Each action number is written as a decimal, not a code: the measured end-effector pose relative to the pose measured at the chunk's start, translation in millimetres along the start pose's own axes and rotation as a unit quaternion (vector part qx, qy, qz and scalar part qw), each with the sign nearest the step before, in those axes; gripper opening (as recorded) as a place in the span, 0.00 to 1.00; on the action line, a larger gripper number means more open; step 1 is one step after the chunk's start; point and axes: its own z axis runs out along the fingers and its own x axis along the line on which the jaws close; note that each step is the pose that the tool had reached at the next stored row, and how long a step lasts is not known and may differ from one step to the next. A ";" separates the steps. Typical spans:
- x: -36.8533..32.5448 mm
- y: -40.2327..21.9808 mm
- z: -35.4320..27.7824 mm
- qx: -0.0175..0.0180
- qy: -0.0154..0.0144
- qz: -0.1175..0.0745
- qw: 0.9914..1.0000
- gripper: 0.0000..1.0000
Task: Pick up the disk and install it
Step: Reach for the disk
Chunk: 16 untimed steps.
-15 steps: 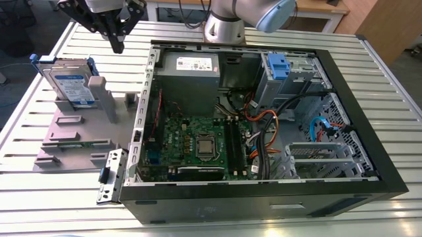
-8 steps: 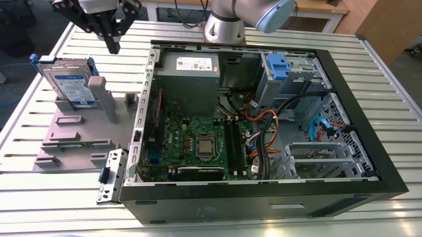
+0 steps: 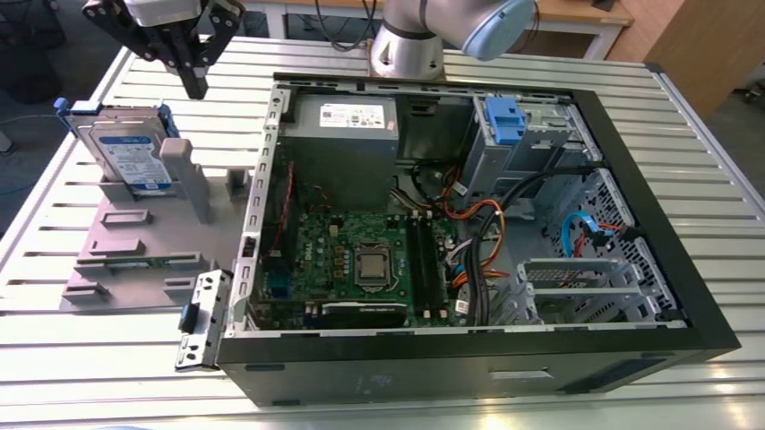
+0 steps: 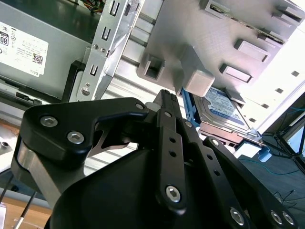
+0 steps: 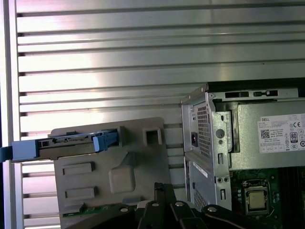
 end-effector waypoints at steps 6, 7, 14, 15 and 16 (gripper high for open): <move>1.6 -0.1 0.0 0.000 0.000 0.000 1.000 0.11; 4.6 -0.4 0.0 0.000 0.000 0.000 1.000 0.11; 8.2 -0.6 0.0 0.000 0.000 0.000 1.000 0.11; 8.4 -0.6 0.1 0.000 0.000 0.000 1.000 0.11; 8.6 -0.7 0.1 0.000 0.000 0.000 1.000 0.11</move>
